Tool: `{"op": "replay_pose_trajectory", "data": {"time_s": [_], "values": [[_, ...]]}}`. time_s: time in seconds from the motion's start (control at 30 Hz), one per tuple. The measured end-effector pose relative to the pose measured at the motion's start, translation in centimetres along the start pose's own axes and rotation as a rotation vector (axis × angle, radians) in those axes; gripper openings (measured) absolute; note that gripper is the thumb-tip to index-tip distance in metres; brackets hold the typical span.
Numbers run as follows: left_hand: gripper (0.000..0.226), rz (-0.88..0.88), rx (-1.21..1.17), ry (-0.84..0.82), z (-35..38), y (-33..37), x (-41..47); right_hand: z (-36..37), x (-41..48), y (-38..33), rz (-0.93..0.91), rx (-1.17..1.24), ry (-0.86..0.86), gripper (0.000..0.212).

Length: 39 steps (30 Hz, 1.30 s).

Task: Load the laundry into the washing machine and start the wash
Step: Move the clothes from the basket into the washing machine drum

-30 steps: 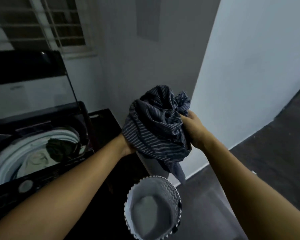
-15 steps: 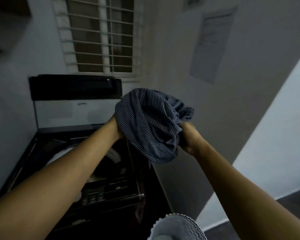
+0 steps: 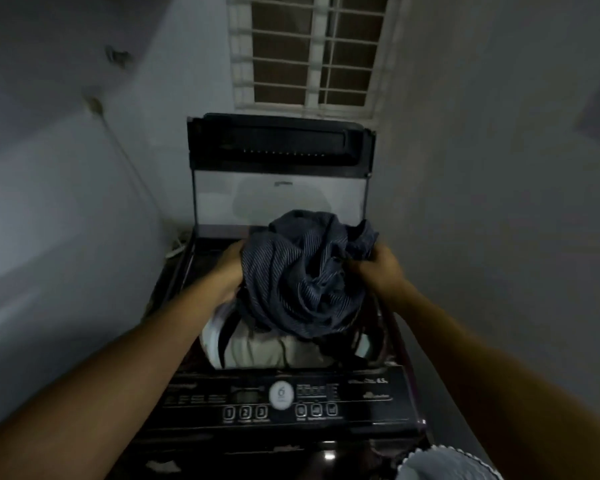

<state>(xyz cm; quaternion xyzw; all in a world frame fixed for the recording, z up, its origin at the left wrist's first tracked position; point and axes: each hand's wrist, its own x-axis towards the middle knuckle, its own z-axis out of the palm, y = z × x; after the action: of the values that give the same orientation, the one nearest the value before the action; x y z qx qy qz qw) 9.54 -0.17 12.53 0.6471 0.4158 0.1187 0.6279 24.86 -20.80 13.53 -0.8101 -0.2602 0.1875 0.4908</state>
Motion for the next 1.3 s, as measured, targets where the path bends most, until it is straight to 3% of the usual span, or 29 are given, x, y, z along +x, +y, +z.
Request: {"op": "replay_pose_trajectory", "data": {"time_s": [0.1, 0.23, 0.37, 0.43, 0.53, 0.63, 0.73, 0.8, 1.0, 1.2, 1.3], "values": [[0.038, 0.040, 0.137, -0.092, -2.0, -4.0, 2.8, 2.6, 1.2, 2.5, 0.061, -0.188, -0.065, 0.033], [0.038, 0.031, 0.353, -0.286, -3.7, -8.0, 5.5, 5.4, 2.3, 5.5, 0.188, -0.277, -0.115, 0.030], [0.051, 0.010, 0.465, -0.227, -4.1, -11.3, 8.3, 7.6, 3.4, 8.2, 0.219, -0.353, -0.094, 0.020], [0.058, 0.110, 0.537, -0.205, -3.6, -12.1, 9.3, 8.9, 3.7, 8.7, 0.193, -0.372, -0.150, 0.029], [0.089, 0.265, 0.822, -0.345, -2.1, -13.9, 11.4, 11.1, 4.3, 9.7, 0.017, -0.502, -0.322, 0.062], [0.123, 0.122, 1.084, -0.562, -0.8, -16.7, 12.8, 14.1, 4.6, 11.7, -0.083, -0.625, -0.557, 0.079], [0.132, -0.045, 1.210, -0.678, 0.2, -19.3, 13.5, 16.7, 4.8, 15.3, 0.016, -0.891, -0.722, 0.079], [0.131, -0.064, 1.276, -0.689, 0.9, -20.7, 13.7, 17.3, 4.6, 17.3, 0.140, -1.042, -0.849, 0.080], [0.129, -0.128, 1.344, -0.704, 3.1, -23.7, 15.4, 18.7, 5.9, 19.4, 0.278, -1.099, -1.002, 0.095], [0.134, -0.142, 1.356, -0.687, 4.0, -25.7, 17.9, 19.8, 7.7, 22.5, 0.293, -1.118, -1.033, 0.104], [0.133, -0.048, 1.403, -0.593, 4.3, -26.3, 18.1, 20.3, 8.5, 23.3, 0.270, -1.140, -1.025, 0.106]]}}
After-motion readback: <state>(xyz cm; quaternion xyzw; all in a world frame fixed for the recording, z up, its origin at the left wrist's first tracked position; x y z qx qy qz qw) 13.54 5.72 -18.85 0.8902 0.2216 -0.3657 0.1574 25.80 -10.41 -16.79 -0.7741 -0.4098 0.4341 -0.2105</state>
